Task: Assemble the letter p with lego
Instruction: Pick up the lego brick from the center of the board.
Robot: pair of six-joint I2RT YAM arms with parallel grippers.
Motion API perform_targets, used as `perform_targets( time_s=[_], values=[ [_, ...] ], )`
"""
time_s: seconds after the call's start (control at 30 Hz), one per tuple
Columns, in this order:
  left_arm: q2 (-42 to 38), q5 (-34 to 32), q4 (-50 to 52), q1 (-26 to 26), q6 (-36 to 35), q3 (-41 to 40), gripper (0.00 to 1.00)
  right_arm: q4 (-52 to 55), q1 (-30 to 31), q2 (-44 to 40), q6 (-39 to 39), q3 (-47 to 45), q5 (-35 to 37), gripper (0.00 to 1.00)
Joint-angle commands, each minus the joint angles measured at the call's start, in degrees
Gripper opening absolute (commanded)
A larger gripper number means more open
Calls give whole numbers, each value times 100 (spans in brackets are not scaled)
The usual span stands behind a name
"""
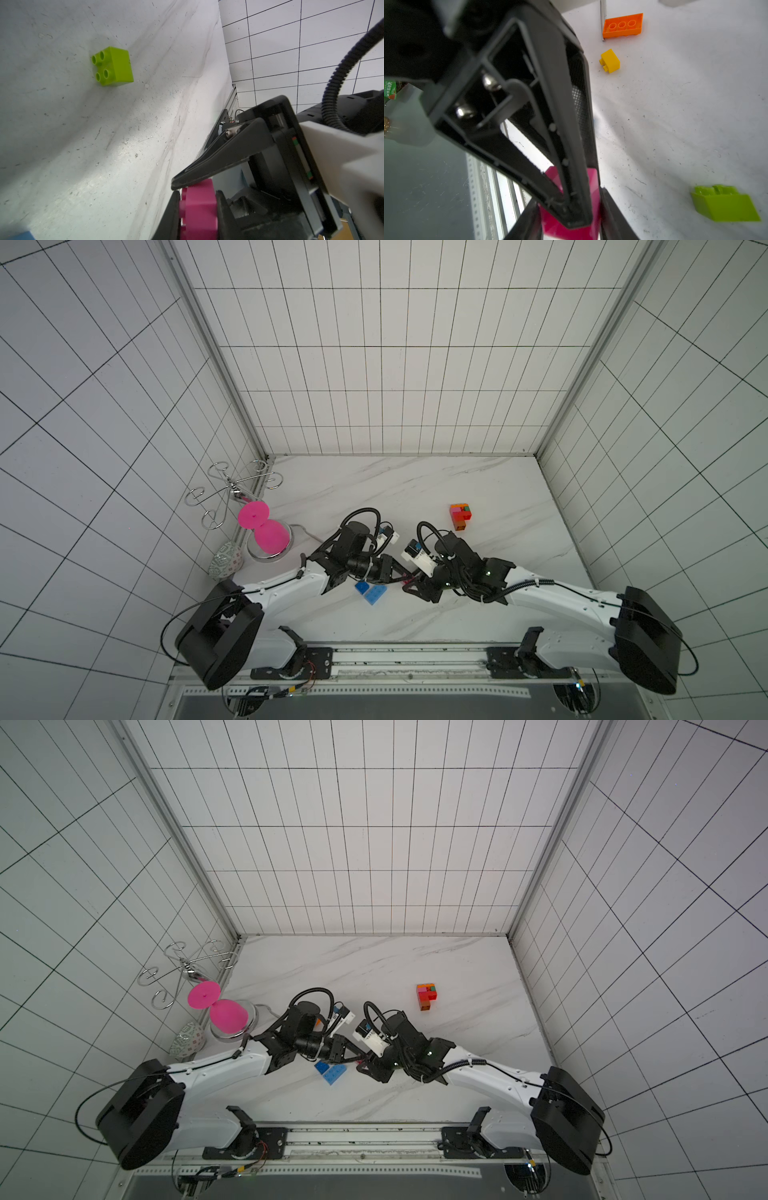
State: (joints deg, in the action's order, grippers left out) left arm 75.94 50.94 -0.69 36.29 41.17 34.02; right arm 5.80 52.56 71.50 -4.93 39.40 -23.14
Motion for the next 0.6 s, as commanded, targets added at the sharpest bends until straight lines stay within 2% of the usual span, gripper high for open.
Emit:
perform_targets(
  time_s=[0.0, 0.1, 0.17, 0.23, 0.33, 0.37, 0.43, 0.57],
  values=[
    [57, 74, -285, -13, 57, -91, 22, -20, 27, -24, 73, 90, -35, 42],
    [121, 74, -334, -14, 91, -123, 22, -67, 23, -9, 71, 81, 54, 47],
    [116, 51, -334, -13, 119, -145, 22, -46, 35, -63, 55, 73, 161, 47],
    [123, 26, -269, -14, 129, -158, 23, -94, 41, -148, 25, 59, 187, 41],
    [74, -40, -217, -10, 190, -227, 24, -108, 81, -222, 34, 116, 161, 23],
    [48, -89, -153, -17, 198, -229, 25, -122, 96, -240, 28, 121, 146, 20],
    [-24, -172, -82, -18, 211, -229, 31, -163, 111, -259, 9, 113, 107, 17],
    [-160, -405, 63, -51, 216, -147, 51, -264, 115, -245, -39, 23, 96, 12]
  ],
)
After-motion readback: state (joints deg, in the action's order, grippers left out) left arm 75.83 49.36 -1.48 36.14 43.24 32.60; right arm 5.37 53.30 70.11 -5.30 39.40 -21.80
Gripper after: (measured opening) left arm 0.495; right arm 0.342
